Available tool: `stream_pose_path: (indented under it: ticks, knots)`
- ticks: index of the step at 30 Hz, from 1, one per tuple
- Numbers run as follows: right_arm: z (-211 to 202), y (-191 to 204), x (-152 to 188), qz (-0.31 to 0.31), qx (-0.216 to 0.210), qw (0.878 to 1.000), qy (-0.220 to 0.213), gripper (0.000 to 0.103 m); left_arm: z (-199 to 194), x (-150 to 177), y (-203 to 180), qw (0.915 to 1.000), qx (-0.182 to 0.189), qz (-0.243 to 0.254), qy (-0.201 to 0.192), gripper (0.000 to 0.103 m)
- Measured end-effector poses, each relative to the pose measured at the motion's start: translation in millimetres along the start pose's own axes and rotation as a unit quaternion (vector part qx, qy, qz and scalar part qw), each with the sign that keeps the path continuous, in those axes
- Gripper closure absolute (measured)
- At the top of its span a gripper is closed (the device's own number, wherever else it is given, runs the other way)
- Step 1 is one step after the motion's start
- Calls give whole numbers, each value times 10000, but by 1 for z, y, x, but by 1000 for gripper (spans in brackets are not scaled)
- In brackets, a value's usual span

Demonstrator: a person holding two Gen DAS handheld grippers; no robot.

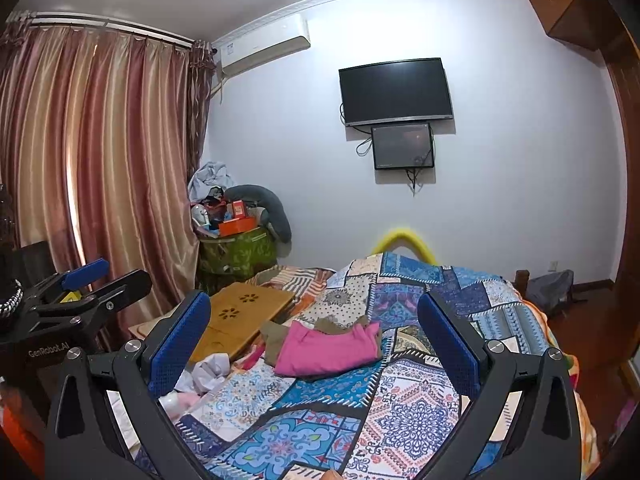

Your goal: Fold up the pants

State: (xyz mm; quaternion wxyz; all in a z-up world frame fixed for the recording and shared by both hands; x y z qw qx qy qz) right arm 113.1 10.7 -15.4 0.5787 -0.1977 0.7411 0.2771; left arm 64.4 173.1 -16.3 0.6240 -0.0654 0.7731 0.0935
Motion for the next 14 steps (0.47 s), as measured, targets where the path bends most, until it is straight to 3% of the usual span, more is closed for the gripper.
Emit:
stream_pose_path:
  ticks: [14]
  knots:
    - [2,1,1,15,-40,10000,34,0,3,4,-5,9999,133,50,93,0]
Point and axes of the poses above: each gripper's, at about its wrist camera, not at the fingertips, and z roughly the way its jaws point, y to its left, x to its underside, the point moved 9 cm from there along z, roughly the way its jaws point, and after that the axes turned 6 degrees about z, right-handed, at the moved point
